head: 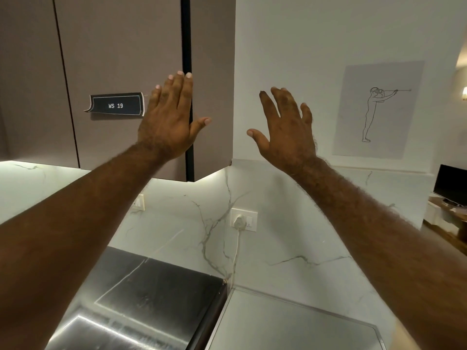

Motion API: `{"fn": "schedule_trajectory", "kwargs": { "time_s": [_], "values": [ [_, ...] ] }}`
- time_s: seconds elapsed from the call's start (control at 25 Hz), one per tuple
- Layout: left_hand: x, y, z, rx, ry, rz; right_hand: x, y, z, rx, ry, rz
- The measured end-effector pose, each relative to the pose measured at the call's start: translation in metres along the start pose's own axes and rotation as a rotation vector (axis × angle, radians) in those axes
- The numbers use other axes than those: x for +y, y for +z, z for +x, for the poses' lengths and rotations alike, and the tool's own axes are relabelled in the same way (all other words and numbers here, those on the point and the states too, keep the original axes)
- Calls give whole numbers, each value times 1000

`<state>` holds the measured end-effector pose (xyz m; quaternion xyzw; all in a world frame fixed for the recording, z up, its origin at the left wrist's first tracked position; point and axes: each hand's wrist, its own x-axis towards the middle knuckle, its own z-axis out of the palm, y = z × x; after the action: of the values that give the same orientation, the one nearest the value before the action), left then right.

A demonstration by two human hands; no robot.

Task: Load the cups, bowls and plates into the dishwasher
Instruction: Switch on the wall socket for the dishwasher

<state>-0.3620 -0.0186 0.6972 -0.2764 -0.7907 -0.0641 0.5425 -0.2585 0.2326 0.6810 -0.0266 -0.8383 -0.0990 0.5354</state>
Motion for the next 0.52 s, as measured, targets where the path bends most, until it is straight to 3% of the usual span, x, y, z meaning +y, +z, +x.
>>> {"fn": "schedule_trajectory", "kwargs": {
  "time_s": [0.52],
  "values": [
    [23, 21, 1, 6, 65, -50, 7, 31, -9, -63, 23, 22]
  ]
}}
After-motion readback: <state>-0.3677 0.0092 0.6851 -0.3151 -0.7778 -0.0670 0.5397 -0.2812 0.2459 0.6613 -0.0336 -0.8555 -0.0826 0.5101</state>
